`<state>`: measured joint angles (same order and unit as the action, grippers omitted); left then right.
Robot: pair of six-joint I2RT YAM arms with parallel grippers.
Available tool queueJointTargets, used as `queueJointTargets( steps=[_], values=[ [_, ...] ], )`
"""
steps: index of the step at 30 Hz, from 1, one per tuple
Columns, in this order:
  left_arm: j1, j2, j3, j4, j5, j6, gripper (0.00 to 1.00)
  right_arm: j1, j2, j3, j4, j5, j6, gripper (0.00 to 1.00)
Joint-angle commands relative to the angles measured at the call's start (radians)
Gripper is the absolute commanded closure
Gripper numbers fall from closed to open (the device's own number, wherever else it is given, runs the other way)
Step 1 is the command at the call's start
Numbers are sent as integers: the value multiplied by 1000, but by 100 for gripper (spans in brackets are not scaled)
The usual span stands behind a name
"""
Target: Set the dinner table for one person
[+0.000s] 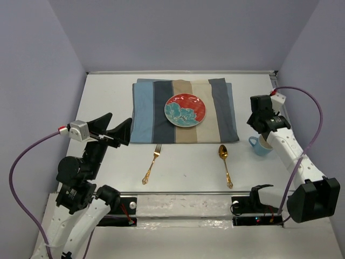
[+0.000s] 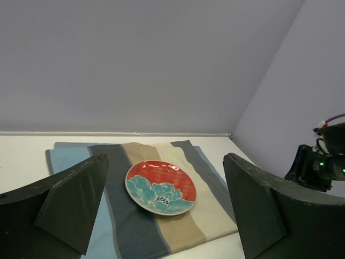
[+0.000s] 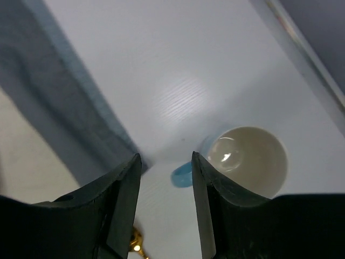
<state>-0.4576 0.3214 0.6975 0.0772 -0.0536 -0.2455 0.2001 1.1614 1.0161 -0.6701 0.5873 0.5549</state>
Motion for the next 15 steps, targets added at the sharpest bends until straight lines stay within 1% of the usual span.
queueJointTargets(
  steps=[1, 6, 11, 15],
  values=[
    [-41, -30, 25, 39, -2, 21, 1, -123, 18, 22, 1, 85, -55, 51],
    [-67, -51, 27, 39, -6, 23, 1, -188, 27, -46, 38, 13, -64, 50],
    [-84, -62, 27, 39, -14, 26, 1, -208, 83, -79, 67, -56, -47, 51],
    [-90, -64, 27, 39, -14, 26, 1, -229, 133, -102, 136, -98, -27, 51]
  ],
)
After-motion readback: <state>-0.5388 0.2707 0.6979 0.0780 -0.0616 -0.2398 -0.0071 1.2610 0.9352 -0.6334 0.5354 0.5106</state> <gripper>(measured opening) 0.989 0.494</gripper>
